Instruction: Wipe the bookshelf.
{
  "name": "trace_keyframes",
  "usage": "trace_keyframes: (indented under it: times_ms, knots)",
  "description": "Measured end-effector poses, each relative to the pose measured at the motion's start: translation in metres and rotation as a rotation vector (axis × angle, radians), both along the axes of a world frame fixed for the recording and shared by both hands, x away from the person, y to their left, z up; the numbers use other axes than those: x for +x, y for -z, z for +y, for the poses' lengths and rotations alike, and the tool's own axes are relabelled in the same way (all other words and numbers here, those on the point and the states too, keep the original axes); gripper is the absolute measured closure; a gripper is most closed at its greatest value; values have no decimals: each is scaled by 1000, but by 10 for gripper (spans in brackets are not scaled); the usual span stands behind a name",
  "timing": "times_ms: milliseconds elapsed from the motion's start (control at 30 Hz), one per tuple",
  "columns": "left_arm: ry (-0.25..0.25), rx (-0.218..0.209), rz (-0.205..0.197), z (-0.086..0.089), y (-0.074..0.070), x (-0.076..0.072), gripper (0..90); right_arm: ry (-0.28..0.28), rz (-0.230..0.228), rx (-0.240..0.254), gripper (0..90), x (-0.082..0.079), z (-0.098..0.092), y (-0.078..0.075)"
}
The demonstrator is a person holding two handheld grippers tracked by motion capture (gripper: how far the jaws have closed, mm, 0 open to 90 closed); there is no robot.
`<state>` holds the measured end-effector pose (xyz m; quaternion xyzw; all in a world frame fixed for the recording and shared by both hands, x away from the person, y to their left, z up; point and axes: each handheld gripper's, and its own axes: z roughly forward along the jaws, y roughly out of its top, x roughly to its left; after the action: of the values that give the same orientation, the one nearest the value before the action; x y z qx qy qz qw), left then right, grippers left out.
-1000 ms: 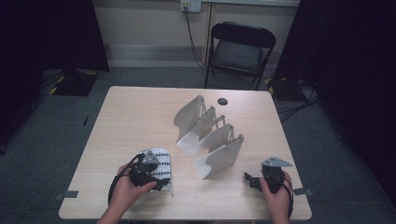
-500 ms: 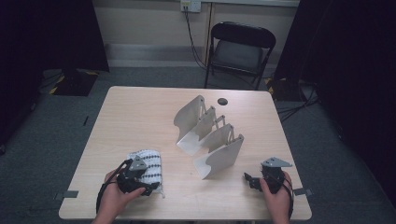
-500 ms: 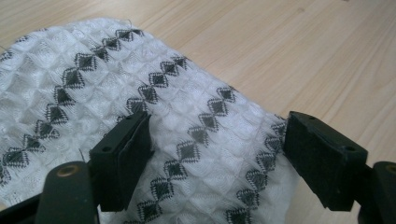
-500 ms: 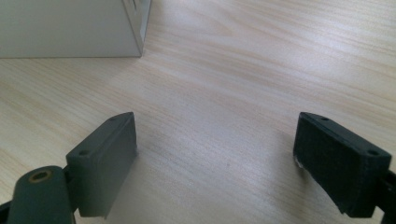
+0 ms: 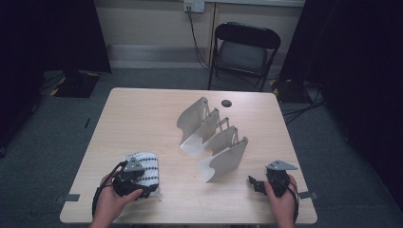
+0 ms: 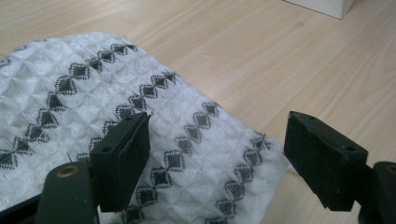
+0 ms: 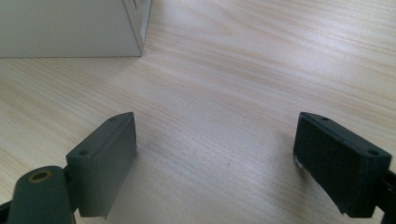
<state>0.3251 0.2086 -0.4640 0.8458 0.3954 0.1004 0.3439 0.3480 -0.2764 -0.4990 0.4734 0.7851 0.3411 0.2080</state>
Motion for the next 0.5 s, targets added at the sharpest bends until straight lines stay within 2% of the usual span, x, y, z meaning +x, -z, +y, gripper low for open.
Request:
trace_keyframes:
  times_ms: [67,100,167,300,367,467,500]
  knots:
    - [-31,7,-13,4,-1,1,242,0,0,0,129,0,0,0]
    - [-52,-9,-13,6,-3,1,238,0,0,0,128,0,0,0]
    - [-91,-8,-23,12,-6,4,224,0,0,0,128,0,0,0]
    - [-167,2,4,21,-3,14,179,0,0,0,128,0,0,0]
    - [-199,-30,17,22,0,20,178,-1,0,0,128,0,0,0]
    - [-243,-36,26,21,3,33,186,-1,1,0,127,0,0,0]
    - [-266,-49,32,20,4,37,185,-1,0,1,128,0,0,0]
